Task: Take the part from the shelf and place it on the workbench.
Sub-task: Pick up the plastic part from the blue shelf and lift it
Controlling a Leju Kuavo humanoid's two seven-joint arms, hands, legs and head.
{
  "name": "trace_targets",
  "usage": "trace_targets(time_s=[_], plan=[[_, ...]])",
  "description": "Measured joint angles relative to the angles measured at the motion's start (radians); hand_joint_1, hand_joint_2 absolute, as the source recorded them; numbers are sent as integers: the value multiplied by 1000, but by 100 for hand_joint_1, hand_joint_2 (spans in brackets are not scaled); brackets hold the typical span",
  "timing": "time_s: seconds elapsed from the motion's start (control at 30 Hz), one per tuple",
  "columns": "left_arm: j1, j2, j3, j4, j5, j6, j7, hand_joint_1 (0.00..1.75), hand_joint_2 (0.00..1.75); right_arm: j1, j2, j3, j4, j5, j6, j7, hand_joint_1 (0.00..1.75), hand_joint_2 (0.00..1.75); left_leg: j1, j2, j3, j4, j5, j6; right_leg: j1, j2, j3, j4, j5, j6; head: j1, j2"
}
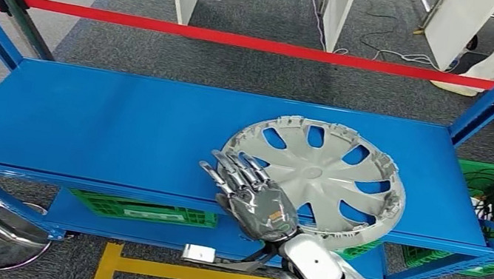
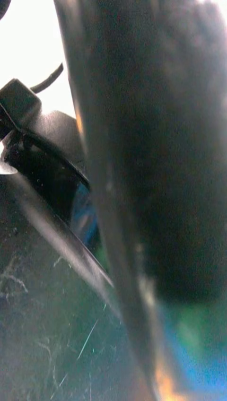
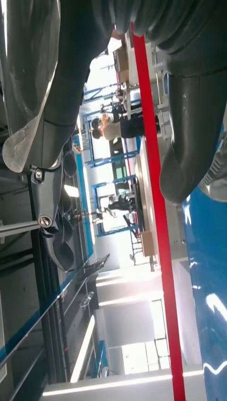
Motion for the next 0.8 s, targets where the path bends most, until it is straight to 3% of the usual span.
trace_targets(time_s=[0.43,0.8], plan=[[8,6,1,0,14,6,-4,0,0,64,-79,-133,-56,23,0,8,0,175,0,0,0,0,0,0,0,0,0,0,0,0,0,0],[8,7,2,0,16,6,-4,0,0,83,-97,-162,-74,32,-1,8,0,175,0,0,0,0,0,0,0,0,0,0,0,0,0,0]])
